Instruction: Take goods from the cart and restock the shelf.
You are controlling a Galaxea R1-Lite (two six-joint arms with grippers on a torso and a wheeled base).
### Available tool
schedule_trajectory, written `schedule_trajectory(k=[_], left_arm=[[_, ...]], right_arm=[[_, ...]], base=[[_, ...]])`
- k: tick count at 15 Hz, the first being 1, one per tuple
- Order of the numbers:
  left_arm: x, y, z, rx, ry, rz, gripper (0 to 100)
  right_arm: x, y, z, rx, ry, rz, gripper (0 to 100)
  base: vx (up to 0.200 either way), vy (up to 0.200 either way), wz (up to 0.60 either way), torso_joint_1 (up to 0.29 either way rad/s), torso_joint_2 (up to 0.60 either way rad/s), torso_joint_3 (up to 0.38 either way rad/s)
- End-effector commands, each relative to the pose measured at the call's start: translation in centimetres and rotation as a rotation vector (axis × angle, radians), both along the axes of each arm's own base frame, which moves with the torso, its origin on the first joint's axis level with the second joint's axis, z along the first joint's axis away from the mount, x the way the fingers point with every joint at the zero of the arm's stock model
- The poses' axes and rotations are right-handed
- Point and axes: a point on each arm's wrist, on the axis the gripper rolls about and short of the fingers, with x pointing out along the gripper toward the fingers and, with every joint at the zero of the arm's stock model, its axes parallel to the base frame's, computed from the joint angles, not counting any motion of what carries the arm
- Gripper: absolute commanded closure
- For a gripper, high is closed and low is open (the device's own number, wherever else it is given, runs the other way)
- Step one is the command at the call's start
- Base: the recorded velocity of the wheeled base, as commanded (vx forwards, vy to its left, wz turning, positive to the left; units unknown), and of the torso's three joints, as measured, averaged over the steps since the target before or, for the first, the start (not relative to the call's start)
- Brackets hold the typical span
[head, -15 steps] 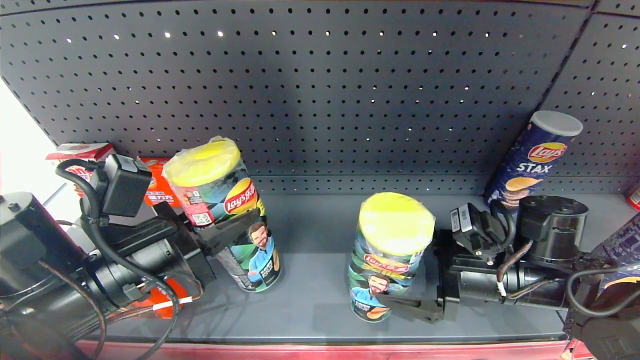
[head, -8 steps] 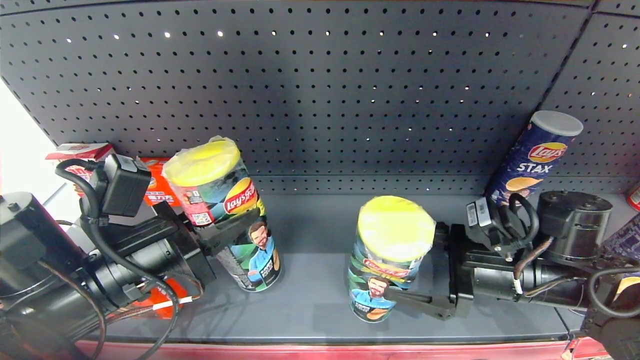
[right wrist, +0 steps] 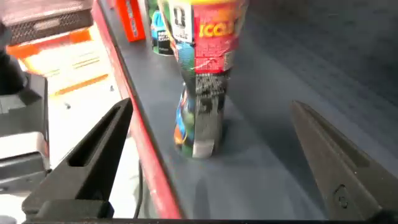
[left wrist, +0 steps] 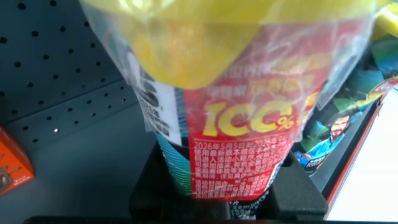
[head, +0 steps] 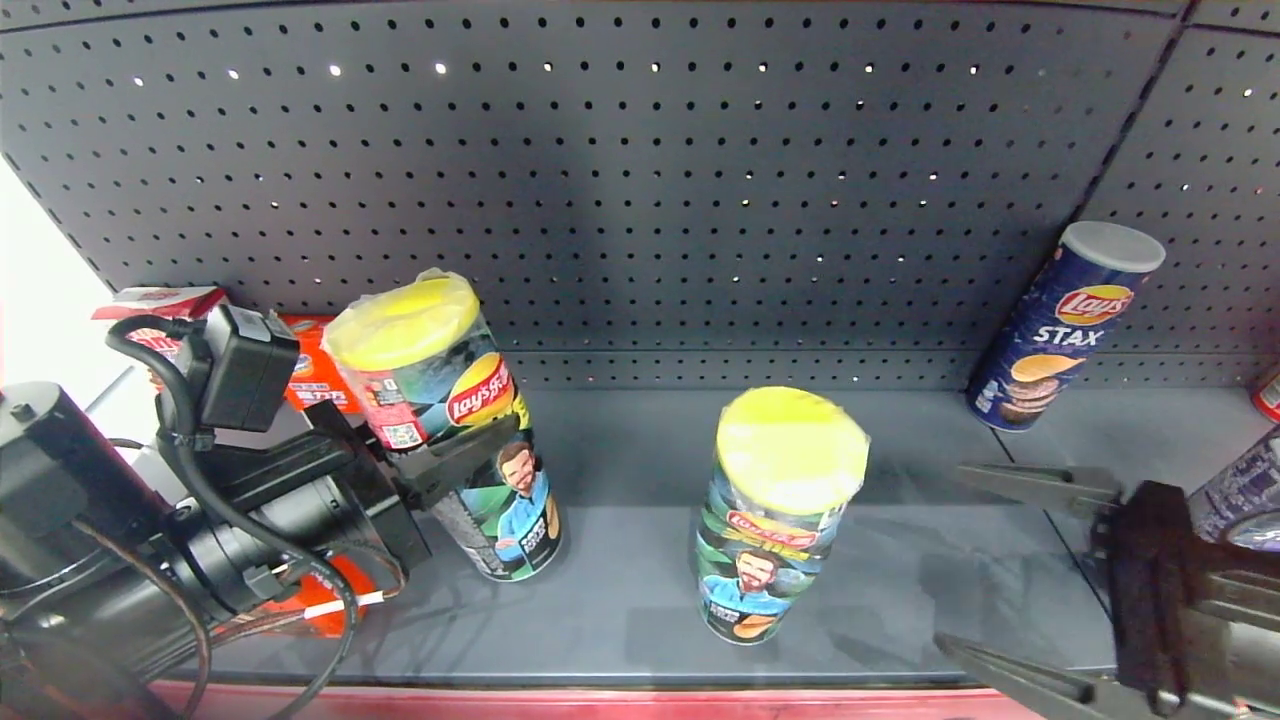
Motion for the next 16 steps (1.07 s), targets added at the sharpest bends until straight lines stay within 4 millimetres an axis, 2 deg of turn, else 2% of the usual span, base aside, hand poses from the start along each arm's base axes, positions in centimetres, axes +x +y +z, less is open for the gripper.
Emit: schedule_trajectory(k=[1,2,3,4,7,9,13,16], left_arm=[[0.1,-0.1,0.1,-0.002,-0.004,-0.001,100],[0.1,-0.1,0.2,-0.002,-0.005,-0.001,100],[0.1,-0.1,0.2,-0.003,-0.007,-0.003,100],[0.1,-0.1,0.2,-0.003,-0.007,-0.003,100],[0.1,-0.1,0.2,-0.003,-0.007,-0.006,100],[0.0,-0.2,0.2,-0.003,-0.008,-0.011,100],[0.0,-0.2,0.2,-0.002,-0.009,-0.012,100],[0.1,-0.2,0.2,0.002,-0.007,-0.012,100]], right_arm=[[-8.1,-4.7,-1.0,0.047,-0.019,-0.134,0],[-9.0,-5.2,-1.7,0.040,0.006,-0.154,0],[-11.3,-6.6,-3.3,0.061,0.075,-0.195,0],[-12.5,-7.3,-4.1,0.074,0.098,-0.229,0],[-14.1,-8.3,-6.4,0.060,0.130,-0.345,0],[-14.4,-8.4,-8.2,0.039,0.166,-0.510,0],[-14.6,-8.2,-10.4,0.022,0.217,-0.737,0],[-14.7,-8.0,-10.4,0.050,0.200,-0.905,0]], base=[[0.000,0.000,0.00,0.000,0.00,0.000],[0.000,0.000,0.00,0.000,0.00,0.000],[0.000,0.000,0.00,0.000,0.00,0.000],[0.000,0.000,0.00,0.000,0.00,0.000],[0.000,0.000,0.00,0.000,0.00,0.000],[0.000,0.000,0.00,0.000,0.00,0.000],[0.000,0.000,0.00,0.000,0.00,0.000],[0.000,0.000,0.00,0.000,0.00,0.000]])
